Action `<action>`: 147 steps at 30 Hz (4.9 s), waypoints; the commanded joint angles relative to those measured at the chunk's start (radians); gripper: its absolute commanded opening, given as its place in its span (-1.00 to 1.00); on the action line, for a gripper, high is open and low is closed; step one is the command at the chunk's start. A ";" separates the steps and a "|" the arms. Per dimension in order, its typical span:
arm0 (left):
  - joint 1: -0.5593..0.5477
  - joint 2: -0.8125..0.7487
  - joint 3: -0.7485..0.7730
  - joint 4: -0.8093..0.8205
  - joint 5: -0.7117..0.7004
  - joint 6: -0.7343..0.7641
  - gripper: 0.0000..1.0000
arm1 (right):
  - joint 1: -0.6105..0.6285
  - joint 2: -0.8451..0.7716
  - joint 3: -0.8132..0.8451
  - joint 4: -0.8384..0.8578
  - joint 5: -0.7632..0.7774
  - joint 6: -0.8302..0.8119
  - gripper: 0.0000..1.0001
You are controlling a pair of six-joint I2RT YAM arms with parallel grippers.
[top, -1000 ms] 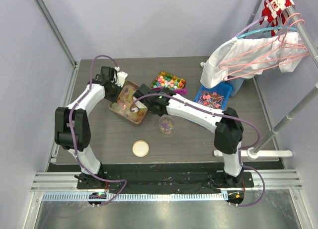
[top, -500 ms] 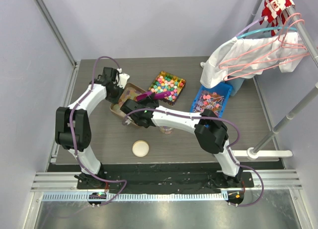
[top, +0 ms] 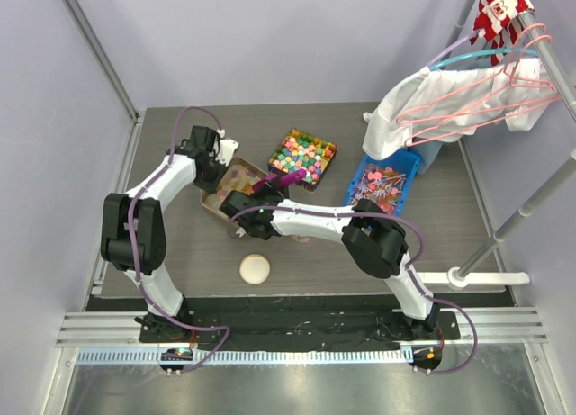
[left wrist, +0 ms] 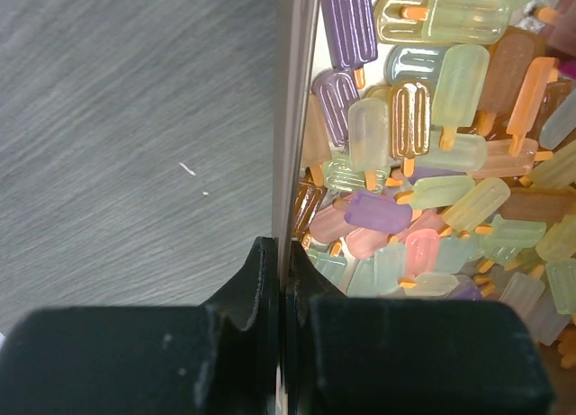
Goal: Pack the candies
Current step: Scoop the fake candies from the storage box, then place the fake candies in the packing bottle.
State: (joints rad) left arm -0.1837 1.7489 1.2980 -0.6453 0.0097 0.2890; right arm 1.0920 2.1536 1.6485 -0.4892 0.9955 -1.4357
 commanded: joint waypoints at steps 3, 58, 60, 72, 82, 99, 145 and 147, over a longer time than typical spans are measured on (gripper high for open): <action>0.001 -0.092 0.027 0.062 0.082 -0.047 -1.00 | 0.019 0.061 0.282 -0.501 -0.225 0.190 -0.98; 0.001 -0.137 -0.036 0.091 0.061 -0.088 -1.00 | 0.055 0.242 0.651 -0.726 -0.691 0.805 -0.98; 0.001 -0.137 -0.036 0.091 0.062 -0.091 -1.00 | 0.055 0.239 0.627 -0.687 -0.693 0.802 -0.98; 0.003 -0.137 -0.049 0.101 0.061 -0.088 -1.00 | 0.060 0.263 0.640 -0.500 -0.590 0.802 -0.98; 0.001 -0.134 -0.052 0.105 0.058 -0.090 -1.00 | 0.078 0.134 0.432 -0.227 -0.506 0.799 -0.98; 0.003 -0.132 -0.052 0.107 0.056 -0.088 -1.00 | 0.101 0.112 0.448 -0.341 -0.683 0.830 -0.98; 0.024 -0.118 -0.059 0.108 0.045 -0.077 -1.00 | -0.267 -0.477 -0.117 -0.466 -0.893 0.762 -0.98; 0.024 -0.115 -0.059 0.107 0.044 -0.076 -1.00 | -0.273 -0.523 -0.144 -0.512 -0.906 0.733 -0.98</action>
State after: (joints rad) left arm -0.1677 1.6890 1.2057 -0.5953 0.0044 0.2386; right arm 0.8276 1.7206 1.5562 -0.9089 0.1246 -0.6155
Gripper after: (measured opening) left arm 0.035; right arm 0.332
